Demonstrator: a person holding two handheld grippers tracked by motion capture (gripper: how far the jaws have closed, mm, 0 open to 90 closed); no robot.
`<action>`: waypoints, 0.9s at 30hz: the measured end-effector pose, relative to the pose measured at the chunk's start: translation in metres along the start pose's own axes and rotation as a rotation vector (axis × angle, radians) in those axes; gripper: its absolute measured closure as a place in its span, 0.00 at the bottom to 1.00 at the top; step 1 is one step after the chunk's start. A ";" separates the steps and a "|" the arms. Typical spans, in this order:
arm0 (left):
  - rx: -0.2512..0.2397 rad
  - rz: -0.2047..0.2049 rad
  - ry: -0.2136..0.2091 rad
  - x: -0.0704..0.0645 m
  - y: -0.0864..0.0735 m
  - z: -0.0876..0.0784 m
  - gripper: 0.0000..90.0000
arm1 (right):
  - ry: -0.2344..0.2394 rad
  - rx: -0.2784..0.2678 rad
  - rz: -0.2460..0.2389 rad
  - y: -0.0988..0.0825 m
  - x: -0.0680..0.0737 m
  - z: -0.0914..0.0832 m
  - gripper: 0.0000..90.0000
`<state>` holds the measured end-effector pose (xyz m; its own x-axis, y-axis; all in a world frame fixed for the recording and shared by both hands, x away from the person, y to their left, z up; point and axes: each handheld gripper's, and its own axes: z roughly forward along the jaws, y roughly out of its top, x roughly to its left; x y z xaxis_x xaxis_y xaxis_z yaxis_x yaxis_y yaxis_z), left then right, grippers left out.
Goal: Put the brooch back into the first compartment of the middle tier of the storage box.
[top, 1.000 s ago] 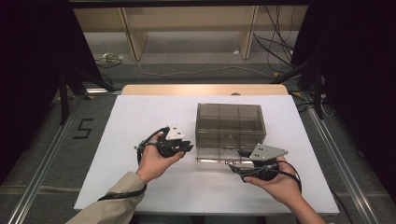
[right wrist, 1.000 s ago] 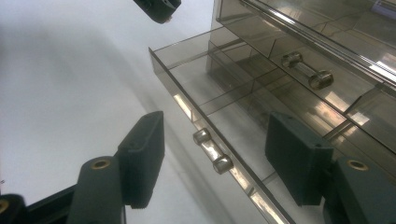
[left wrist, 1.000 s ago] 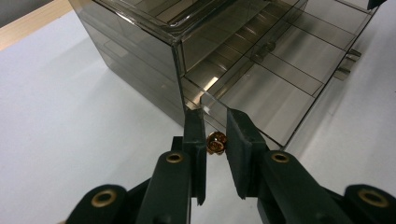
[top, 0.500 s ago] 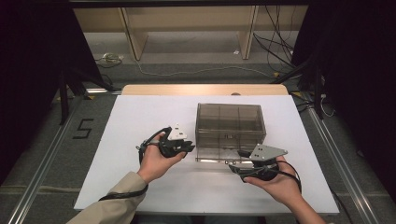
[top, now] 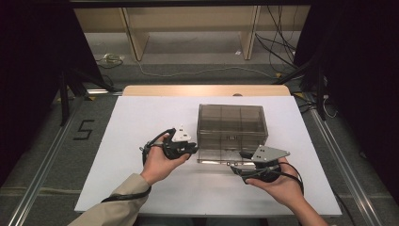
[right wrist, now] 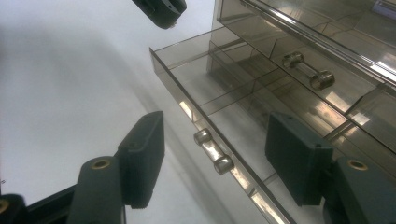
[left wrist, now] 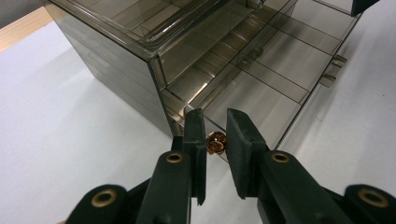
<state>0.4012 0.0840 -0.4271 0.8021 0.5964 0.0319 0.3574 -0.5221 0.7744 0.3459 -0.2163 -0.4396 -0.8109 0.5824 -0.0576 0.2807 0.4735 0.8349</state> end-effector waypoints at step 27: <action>0.008 0.017 -0.013 -0.006 0.004 0.006 0.87 | 0.002 -0.001 -0.002 0.000 0.000 0.001 0.43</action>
<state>0.4003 0.0747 -0.4282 0.8144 0.5792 0.0369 0.3471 -0.5369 0.7689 0.3463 -0.2156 -0.4402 -0.8125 0.5801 -0.0576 0.2788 0.4736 0.8354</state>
